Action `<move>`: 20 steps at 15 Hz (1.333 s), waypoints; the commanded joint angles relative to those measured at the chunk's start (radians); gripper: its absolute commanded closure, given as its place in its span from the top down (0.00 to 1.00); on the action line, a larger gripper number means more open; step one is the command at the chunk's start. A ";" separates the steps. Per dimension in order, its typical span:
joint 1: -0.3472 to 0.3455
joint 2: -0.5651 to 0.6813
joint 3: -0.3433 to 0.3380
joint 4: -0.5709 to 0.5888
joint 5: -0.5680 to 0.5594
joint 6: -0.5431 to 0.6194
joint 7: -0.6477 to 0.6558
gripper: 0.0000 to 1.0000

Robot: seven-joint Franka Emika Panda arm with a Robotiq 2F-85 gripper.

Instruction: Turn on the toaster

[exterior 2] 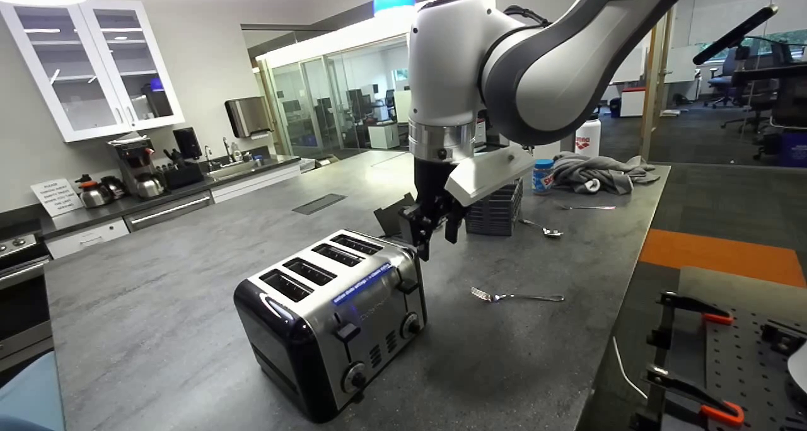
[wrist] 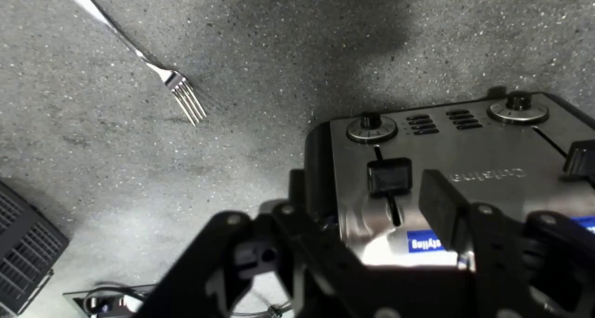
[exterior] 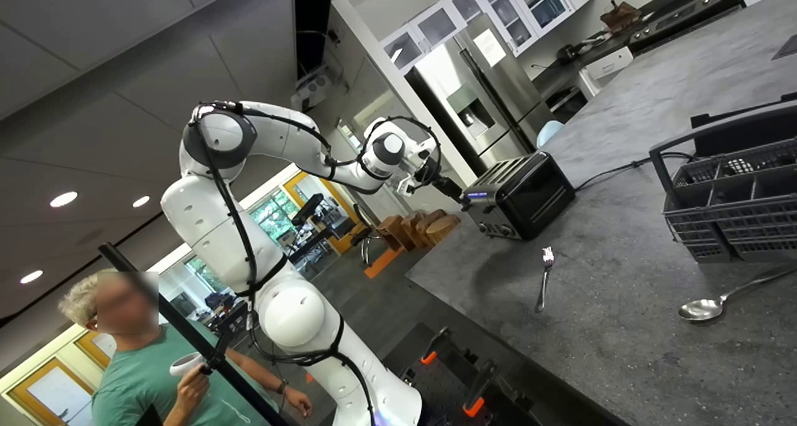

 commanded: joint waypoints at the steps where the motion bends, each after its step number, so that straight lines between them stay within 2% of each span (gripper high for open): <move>1: 0.023 0.043 -0.037 0.022 -0.015 0.059 0.048 0.34; 6: 0.050 0.110 -0.066 0.057 -0.026 0.115 0.043 0.01; 15: 0.128 0.208 -0.138 0.124 -0.087 0.150 0.041 0.00; 20: 0.154 0.255 -0.169 0.164 -0.079 0.160 0.026 0.00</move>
